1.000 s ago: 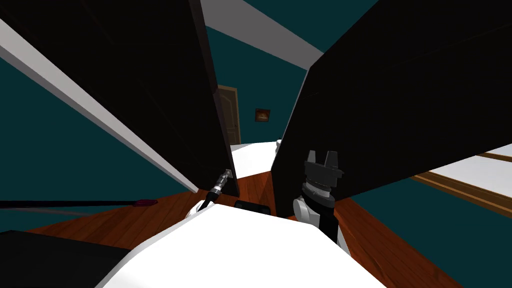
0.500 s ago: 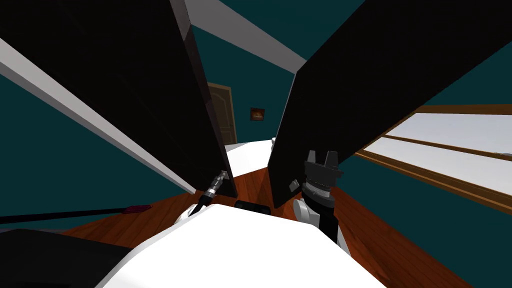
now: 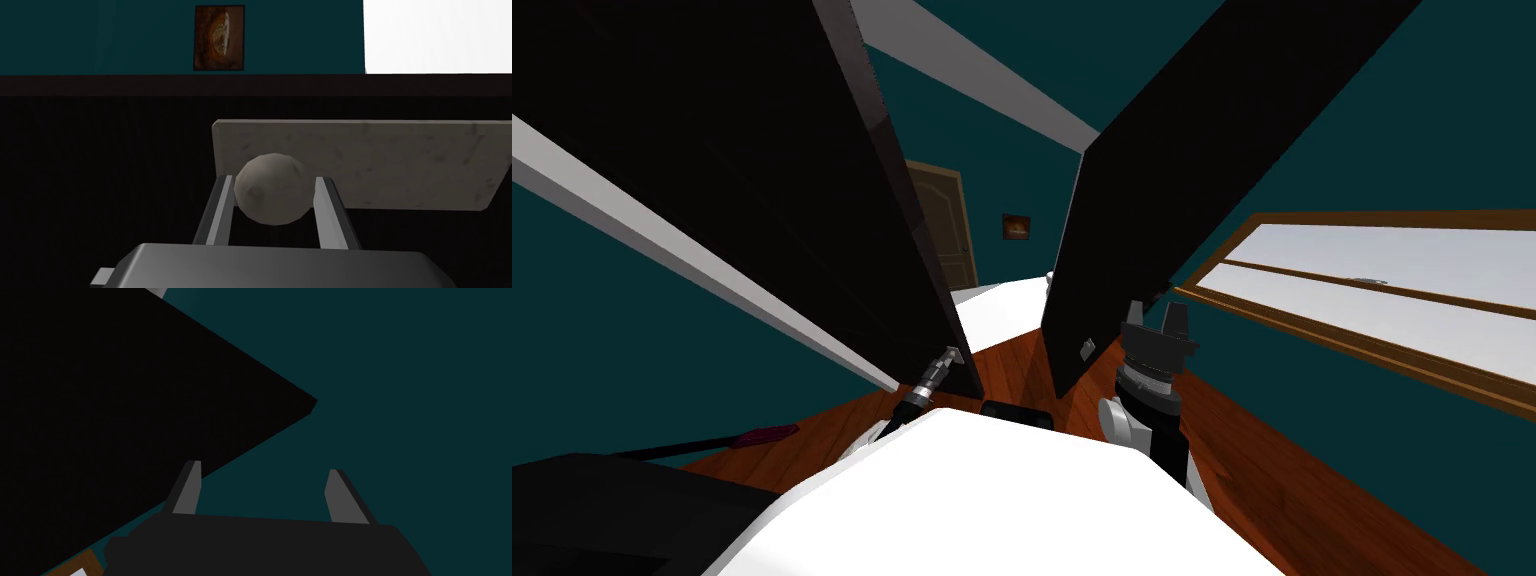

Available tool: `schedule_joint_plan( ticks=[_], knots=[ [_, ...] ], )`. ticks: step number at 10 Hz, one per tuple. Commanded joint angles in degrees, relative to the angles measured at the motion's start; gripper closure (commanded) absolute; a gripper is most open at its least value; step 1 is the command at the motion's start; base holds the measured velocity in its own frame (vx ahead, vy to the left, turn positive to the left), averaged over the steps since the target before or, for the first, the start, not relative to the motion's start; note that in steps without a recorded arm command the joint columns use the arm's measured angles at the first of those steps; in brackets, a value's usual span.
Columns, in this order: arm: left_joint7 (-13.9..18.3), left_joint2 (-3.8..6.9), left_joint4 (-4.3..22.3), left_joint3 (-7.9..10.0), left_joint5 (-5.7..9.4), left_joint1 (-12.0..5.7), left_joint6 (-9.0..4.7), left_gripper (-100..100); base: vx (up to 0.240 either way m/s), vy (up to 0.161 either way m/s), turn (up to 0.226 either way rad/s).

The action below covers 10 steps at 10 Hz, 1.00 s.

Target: Pull the door open

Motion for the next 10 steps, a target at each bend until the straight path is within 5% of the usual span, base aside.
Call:
schedule_joint_plan(
  ticks=[1,6,9,10],
  knots=[
    [0.0,0.0,0.0,0.0,0.0,0.0,0.0,100,-0.084,0.024,-0.034],
    [2.0,2.13,2.0,-1.35,-0.7,2.31,-5.59,100,-0.225,0.062,-0.17],
    [2.7,2.91,2.8,-1.82,-0.95,3.1,-7.64,100,-0.189,0.055,-0.104],
    [2.5,2.78,2.5,-1.61,-0.84,3.06,-6.64,100,-0.095,0.03,-0.024]
  ],
)
